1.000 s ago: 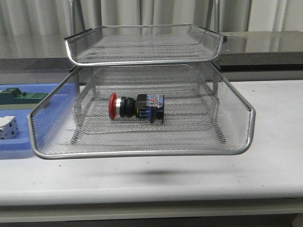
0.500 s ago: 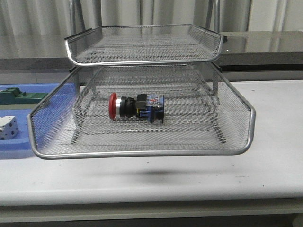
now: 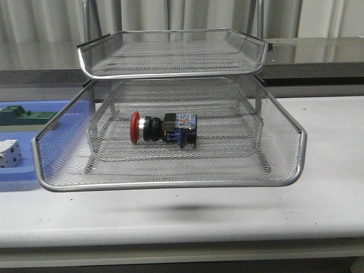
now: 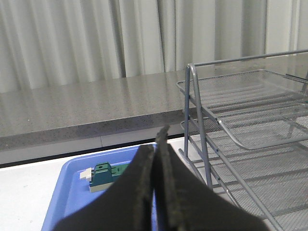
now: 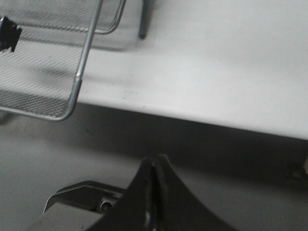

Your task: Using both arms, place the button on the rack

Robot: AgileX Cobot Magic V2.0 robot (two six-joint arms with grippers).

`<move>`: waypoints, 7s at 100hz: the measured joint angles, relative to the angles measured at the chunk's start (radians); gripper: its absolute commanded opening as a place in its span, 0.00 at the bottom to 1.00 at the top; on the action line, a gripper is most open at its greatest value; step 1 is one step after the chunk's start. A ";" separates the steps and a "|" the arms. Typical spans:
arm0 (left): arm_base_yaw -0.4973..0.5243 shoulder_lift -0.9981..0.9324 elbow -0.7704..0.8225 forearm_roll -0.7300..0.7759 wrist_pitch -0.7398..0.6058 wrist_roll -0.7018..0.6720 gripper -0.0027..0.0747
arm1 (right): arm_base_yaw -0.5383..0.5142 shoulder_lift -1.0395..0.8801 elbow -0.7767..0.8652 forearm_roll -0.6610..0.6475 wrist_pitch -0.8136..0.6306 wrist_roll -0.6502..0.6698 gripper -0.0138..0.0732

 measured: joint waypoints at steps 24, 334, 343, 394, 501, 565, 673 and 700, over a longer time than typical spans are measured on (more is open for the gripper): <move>0.000 0.000 0.000 0.000 0.000 0.000 0.01 | 0.000 0.204 0.000 0.159 -0.023 -0.169 0.08; 0.000 0.000 0.000 0.000 0.000 0.000 0.01 | 0.417 0.905 -0.318 0.176 -0.560 -0.715 0.09; 0.000 0.000 0.000 0.000 0.000 0.000 0.01 | 0.417 0.862 -0.321 0.198 -0.535 -0.715 0.09; 0.000 0.000 0.000 0.000 0.000 0.000 0.01 | 0.309 0.514 -0.249 0.078 -0.390 -0.450 0.09; 0.000 0.000 0.000 0.000 0.000 0.000 0.01 | -0.019 -0.483 0.189 -0.240 -0.163 -0.003 0.09; 0.000 0.000 0.000 0.000 0.000 0.000 0.01 | -0.019 -0.523 0.189 -0.242 -0.127 -0.001 0.09; 0.000 -0.001 0.000 0.000 0.000 0.000 0.01 | -0.104 -0.789 0.756 -0.207 -0.785 0.001 0.09; 0.000 -0.001 0.000 0.000 0.000 0.000 0.01 | -0.104 -0.789 0.756 -0.203 -0.792 0.001 0.09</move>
